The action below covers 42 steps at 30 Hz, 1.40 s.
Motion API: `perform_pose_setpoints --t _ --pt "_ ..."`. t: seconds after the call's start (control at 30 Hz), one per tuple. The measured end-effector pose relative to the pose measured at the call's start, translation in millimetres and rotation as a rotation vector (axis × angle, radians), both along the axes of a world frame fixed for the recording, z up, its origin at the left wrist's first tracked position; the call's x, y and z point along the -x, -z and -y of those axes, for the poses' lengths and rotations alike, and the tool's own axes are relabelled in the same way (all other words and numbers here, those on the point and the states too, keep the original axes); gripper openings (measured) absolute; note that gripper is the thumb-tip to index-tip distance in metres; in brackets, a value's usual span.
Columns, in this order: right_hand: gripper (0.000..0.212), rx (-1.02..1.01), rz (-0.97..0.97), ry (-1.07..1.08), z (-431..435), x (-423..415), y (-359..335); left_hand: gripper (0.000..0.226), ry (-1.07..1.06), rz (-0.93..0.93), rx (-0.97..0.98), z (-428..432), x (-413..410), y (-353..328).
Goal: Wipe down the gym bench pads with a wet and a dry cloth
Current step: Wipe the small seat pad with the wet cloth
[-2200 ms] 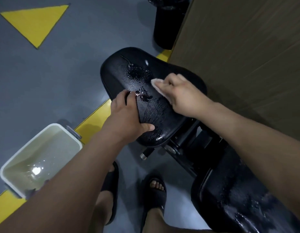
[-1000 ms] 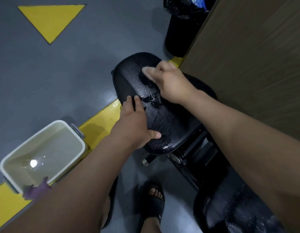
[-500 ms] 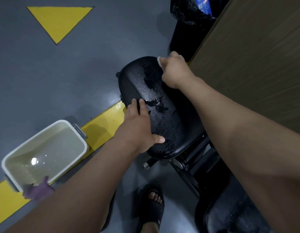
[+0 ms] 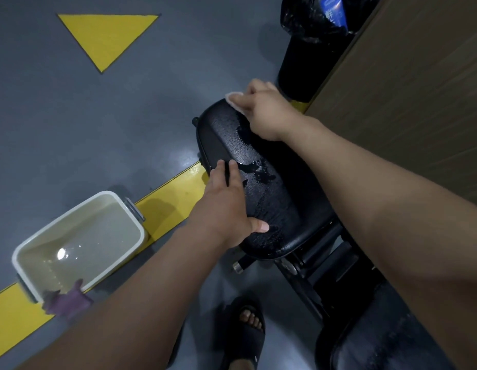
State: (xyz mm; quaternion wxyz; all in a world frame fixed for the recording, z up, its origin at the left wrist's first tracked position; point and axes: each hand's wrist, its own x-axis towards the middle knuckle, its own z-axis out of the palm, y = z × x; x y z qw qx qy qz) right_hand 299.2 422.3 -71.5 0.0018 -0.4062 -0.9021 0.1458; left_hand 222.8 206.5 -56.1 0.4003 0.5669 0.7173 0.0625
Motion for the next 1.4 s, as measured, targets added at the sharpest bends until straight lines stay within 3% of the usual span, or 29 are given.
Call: perform_pose_setpoints --t 0.07,0.2,0.43,0.57,0.77,0.97,1.13,1.3,1.4 --pt "0.042 0.027 -0.025 -0.002 -9 -7 0 0.138 -0.002 0.004 -0.001 0 1 1" --pt "0.037 0.060 0.105 0.155 -36 -3 -1 0.140 -0.001 -0.006 -0.006 1 2 2" --pt "0.054 0.173 0.084 0.074 -31 30 -5 0.141 0.011 -0.037 -0.009 0 0 1" --pt "0.058 0.239 0.011 -0.127 -22 45 4 0.142 0.008 -0.053 -0.011 -2 0 1" --pt "0.049 0.248 0.112 0.051 -49 45 -12 0.142 0.011 -0.039 -0.013 -1 2 2" --pt "0.052 0.297 0.032 -0.046 -34 46 -9 0.141 0.010 -0.038 -0.019 0 3 1" --pt "0.058 0.225 0.047 0.009 -42 11 -12 0.142 0.005 -0.035 -0.016 0 3 1" --pt "0.063 0.050 -0.124 -0.322 17 -16 -7 0.141 0.007 -0.037 -0.019 0 2 1" --pt "0.063 0.048 -0.179 -0.300 42 -37 -6 0.141 0.008 -0.030 -0.013 -1 2 2"
